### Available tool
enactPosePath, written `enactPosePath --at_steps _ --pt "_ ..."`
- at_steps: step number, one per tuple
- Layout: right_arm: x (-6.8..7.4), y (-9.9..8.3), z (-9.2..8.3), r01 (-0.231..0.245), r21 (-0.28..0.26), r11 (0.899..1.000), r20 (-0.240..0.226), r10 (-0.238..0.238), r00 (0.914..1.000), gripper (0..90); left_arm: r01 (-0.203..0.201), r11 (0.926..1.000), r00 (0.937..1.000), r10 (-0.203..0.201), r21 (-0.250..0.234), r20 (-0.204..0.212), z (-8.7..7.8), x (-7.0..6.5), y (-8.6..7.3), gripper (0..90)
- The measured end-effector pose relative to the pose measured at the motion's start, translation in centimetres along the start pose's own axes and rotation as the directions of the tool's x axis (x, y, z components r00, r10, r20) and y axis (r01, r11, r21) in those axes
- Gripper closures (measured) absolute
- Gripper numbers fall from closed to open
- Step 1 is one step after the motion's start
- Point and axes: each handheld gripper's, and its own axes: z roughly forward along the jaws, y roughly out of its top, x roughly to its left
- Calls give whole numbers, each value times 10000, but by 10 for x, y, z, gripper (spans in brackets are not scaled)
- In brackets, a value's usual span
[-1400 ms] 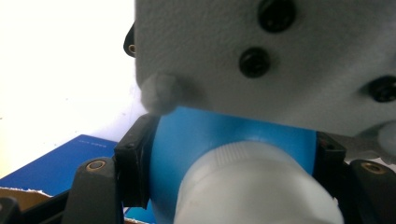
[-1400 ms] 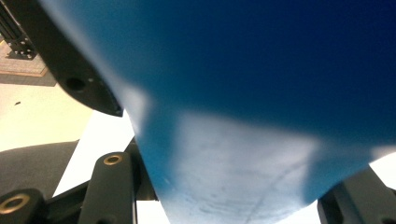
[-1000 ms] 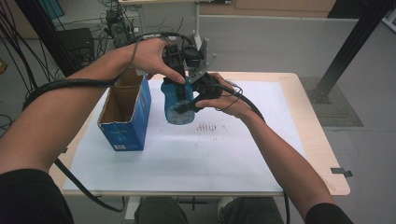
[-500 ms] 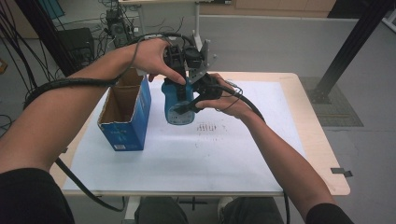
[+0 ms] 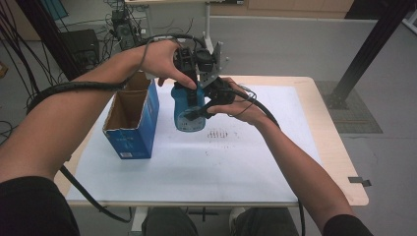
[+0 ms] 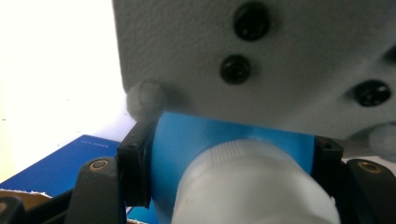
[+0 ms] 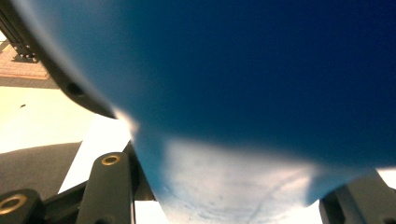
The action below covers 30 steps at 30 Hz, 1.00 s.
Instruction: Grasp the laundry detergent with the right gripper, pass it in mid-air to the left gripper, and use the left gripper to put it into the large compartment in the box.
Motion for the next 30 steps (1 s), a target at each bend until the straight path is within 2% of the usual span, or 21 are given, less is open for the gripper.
enactPosePath --at_steps 30 --pt "0 1 3 69 -120 9999 -142 -71 9999 416 81 10000 10000 -81 51 15 0 -1 -4 362"
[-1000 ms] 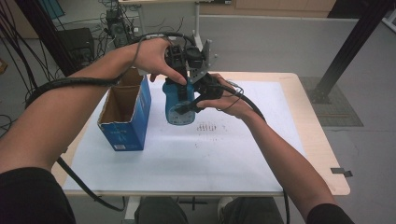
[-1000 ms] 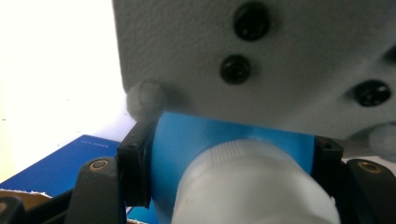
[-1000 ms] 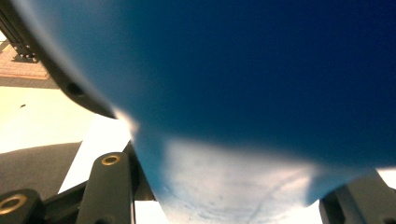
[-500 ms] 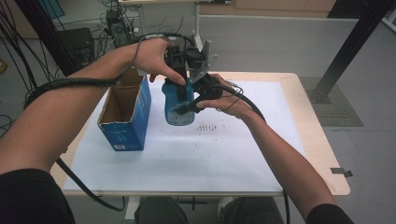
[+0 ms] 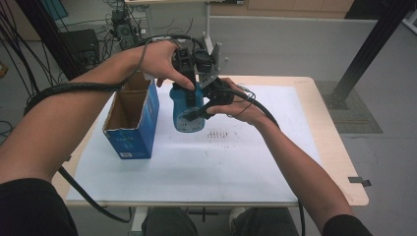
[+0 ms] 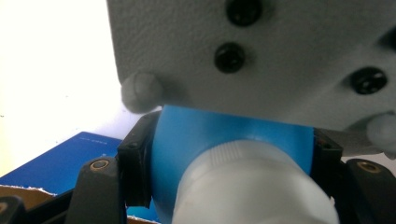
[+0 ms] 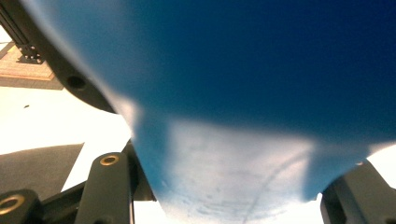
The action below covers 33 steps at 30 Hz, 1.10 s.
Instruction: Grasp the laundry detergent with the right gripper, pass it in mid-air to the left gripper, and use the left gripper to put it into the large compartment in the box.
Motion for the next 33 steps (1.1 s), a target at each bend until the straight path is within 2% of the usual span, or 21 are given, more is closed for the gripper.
enactPosePath --at_steps 33 --pt "0 0 1 -37 -73 10000 -119 36 9999 405 -7 10000 10000 8 31 -16 0 -1 -2 363"
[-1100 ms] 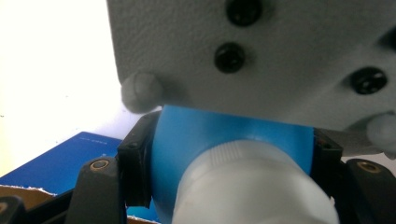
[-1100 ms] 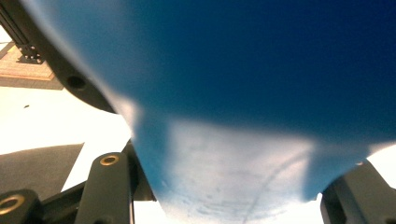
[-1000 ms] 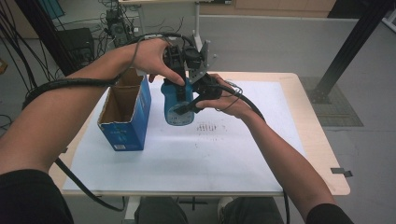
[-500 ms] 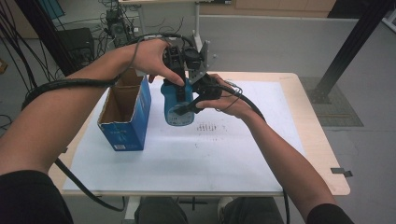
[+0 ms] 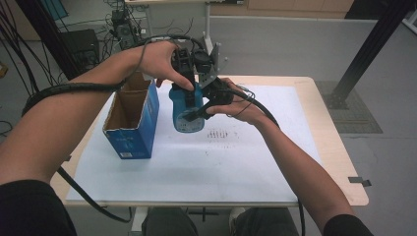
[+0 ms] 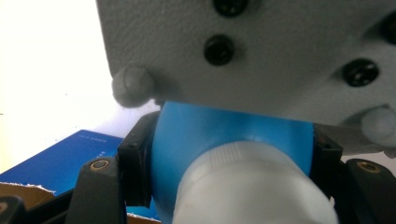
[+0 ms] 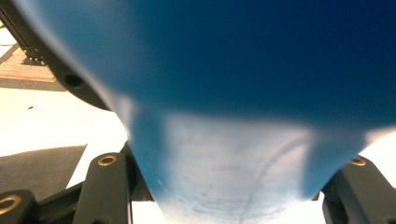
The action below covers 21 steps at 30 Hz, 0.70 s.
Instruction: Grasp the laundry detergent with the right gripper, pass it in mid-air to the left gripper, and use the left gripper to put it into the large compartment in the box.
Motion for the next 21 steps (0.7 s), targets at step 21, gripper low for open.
enactPosePath --at_steps 21 --pt "0 -11 -9 -923 139 9956 170 921 9956 156 274 9996 9996 -274 98 -32 -6 1 -3 362"
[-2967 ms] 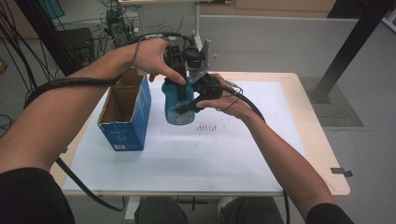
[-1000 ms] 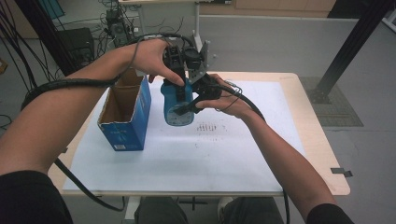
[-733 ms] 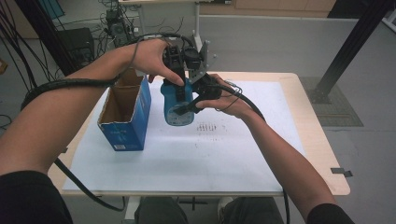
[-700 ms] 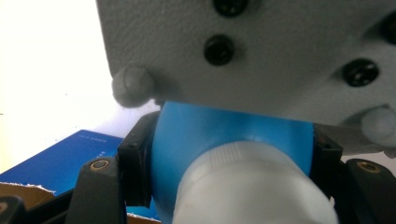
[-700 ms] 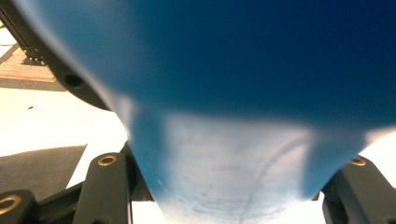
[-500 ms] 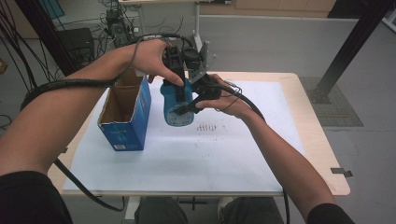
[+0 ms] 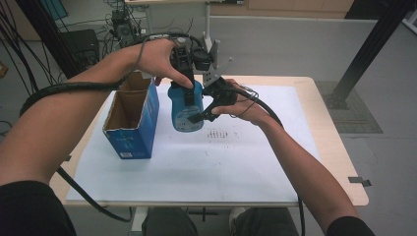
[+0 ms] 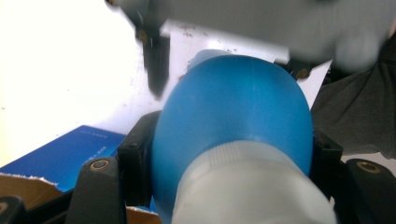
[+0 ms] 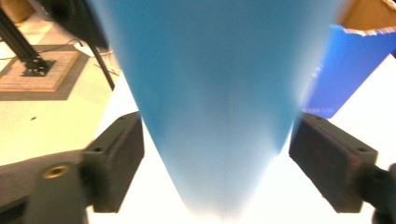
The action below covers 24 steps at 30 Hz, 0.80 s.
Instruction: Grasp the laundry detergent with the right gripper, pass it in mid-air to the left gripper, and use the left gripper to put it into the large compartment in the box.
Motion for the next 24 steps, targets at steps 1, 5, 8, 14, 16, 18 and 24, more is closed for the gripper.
enactPosePath --at_steps 1,5,8,14,16,18,24 --pt "0 -2 -1 -84 93 9999 84 83 9999 149 40 10000 10000 -40 -8 -51 0 0 -1 362" --pt "2 -13 -7 -321 579 9978 383 299 9988 67 212 9997 9998 -212 81 -54 -1 0 -2 362" --pt "4 -21 -13 -596 724 9956 492 561 9972 42 348 9993 9994 -347 148 -78 -4 0 -3 362" --pt "5 -39 -28 -1220 520 9912 681 1183 9906 5 880 9960 9958 -875 172 -286 -12 1 -6 361" --pt "6 -43 -34 -1347 449 9899 917 1301 9872 4 1052 9943 9939 -1046 167 -339 -15 1 -7 361" --pt "7 -48 -41 -1464 450 9882 1191 1402 9829 4 1346 9908 9902 -1341 110 -390 -18 2 -9 361" --pt "11 -59 -64 -1654 715 9836 1877 1496 9708 3 2426 9701 9684 -2419 52 -608 -26 5 -14 362"
